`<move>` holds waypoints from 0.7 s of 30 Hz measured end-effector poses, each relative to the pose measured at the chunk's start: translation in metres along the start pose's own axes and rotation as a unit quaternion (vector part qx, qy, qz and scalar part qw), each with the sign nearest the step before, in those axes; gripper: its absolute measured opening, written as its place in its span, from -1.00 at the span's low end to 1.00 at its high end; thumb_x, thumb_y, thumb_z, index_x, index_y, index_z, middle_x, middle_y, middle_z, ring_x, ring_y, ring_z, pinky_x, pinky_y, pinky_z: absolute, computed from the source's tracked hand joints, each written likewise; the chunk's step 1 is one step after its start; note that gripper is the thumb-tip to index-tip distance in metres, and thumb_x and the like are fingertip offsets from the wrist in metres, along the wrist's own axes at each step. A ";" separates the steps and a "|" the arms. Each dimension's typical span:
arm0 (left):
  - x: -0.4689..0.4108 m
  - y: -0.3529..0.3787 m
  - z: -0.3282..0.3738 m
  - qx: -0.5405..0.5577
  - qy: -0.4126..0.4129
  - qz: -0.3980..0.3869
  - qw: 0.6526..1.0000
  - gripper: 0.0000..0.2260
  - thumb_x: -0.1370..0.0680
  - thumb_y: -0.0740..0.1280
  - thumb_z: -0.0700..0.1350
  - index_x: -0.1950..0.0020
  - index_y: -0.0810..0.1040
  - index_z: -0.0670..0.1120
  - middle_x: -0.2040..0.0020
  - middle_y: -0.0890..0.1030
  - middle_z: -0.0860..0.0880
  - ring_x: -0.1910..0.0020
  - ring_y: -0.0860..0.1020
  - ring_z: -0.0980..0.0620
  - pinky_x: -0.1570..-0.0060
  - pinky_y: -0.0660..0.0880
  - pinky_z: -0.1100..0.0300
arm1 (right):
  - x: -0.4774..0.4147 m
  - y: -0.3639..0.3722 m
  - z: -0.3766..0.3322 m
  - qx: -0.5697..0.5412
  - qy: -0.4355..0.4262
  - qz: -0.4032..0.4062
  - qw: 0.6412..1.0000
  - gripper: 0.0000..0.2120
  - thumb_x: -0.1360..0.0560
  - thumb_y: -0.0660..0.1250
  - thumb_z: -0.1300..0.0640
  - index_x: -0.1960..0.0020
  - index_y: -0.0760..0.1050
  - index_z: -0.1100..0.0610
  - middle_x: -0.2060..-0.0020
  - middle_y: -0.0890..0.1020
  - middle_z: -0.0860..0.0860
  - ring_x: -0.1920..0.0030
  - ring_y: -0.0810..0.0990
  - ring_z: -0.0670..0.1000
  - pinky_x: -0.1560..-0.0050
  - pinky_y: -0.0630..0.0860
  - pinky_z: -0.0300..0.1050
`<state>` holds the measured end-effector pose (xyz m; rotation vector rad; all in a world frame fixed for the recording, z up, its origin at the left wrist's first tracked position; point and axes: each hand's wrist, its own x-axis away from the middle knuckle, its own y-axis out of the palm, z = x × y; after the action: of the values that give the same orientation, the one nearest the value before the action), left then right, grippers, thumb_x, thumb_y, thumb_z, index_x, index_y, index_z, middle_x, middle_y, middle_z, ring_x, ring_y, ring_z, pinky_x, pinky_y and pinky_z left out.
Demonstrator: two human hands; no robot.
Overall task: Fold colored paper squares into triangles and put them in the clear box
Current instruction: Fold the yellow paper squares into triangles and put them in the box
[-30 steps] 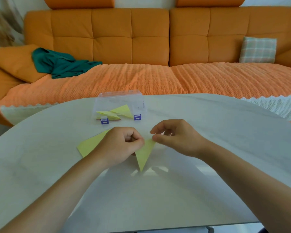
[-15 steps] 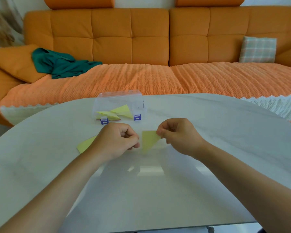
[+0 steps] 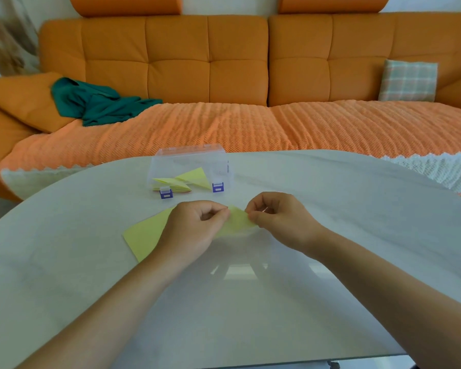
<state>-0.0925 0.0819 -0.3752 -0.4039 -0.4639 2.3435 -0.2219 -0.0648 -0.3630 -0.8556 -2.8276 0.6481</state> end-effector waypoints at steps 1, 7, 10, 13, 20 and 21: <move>0.001 0.000 0.000 -0.017 0.009 -0.010 1.000 -0.85 -0.52 0.39 -0.04 0.21 0.68 0.17 0.32 0.66 0.17 0.36 0.50 0.30 0.29 0.40 0.39 | 0.001 0.001 -0.001 -0.010 -0.004 -0.004 1.000 -0.88 -0.52 0.38 0.16 0.15 0.65 0.00 0.32 0.65 -0.16 0.30 0.53 -0.14 0.28 0.45 -0.31; 0.005 0.002 0.002 -0.054 0.042 -0.042 0.997 -0.84 -0.52 0.39 -0.05 0.24 0.68 0.10 0.43 0.57 0.12 0.44 0.40 0.22 0.39 0.30 0.39 | 0.001 0.010 -0.006 -0.001 -0.051 0.005 0.999 -0.85 -0.52 0.43 0.10 0.22 0.66 -0.02 0.35 0.66 -0.10 0.36 0.52 -0.17 0.36 0.43 -0.34; 0.005 0.001 0.004 -0.075 0.036 -0.042 0.996 -0.86 -0.48 0.38 -0.06 0.28 0.64 0.06 0.43 0.58 0.16 0.45 0.46 0.22 0.38 0.36 0.36 | 0.000 0.009 -0.005 0.008 -0.043 0.022 0.999 -0.82 -0.53 0.42 0.12 0.24 0.65 -0.02 0.36 0.65 -0.10 0.40 0.50 -0.18 0.39 0.41 -0.37; 0.004 -0.004 0.008 -0.068 0.008 -0.064 0.996 -0.89 -0.39 0.31 0.00 0.29 0.63 0.07 0.32 0.68 0.16 0.26 0.66 0.07 0.15 0.61 0.05 | -0.003 0.003 -0.006 -0.055 -0.024 0.068 0.996 -0.82 -0.53 0.42 0.15 0.24 0.65 0.02 0.36 0.66 -0.10 0.41 0.51 -0.18 0.43 0.38 -0.37; -0.005 -0.021 -0.004 -0.150 0.017 -0.080 0.985 -0.83 -0.49 0.33 -0.06 0.18 0.63 0.22 0.29 0.68 0.22 0.31 0.62 0.22 0.12 0.64 0.07 | -0.008 -0.010 -0.006 -0.097 -0.001 0.155 0.983 -0.84 -0.54 0.42 0.13 0.22 0.67 0.05 0.39 0.60 -0.14 0.45 0.48 -0.23 0.44 0.34 -0.42; -0.006 -0.022 -0.005 -0.130 0.023 -0.055 0.990 -0.82 -0.53 0.34 -0.06 0.17 0.63 0.22 0.25 0.69 0.23 0.33 0.60 0.25 0.13 0.63 0.08 | -0.008 -0.010 -0.006 -0.099 -0.002 0.144 0.985 -0.84 -0.53 0.43 0.13 0.22 0.67 0.04 0.39 0.61 -0.14 0.43 0.48 -0.22 0.44 0.35 -0.41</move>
<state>-0.0737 0.0938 -0.3694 -0.5393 -0.7544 2.1688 -0.2188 -0.0742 -0.3530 -1.3142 -2.8317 0.3992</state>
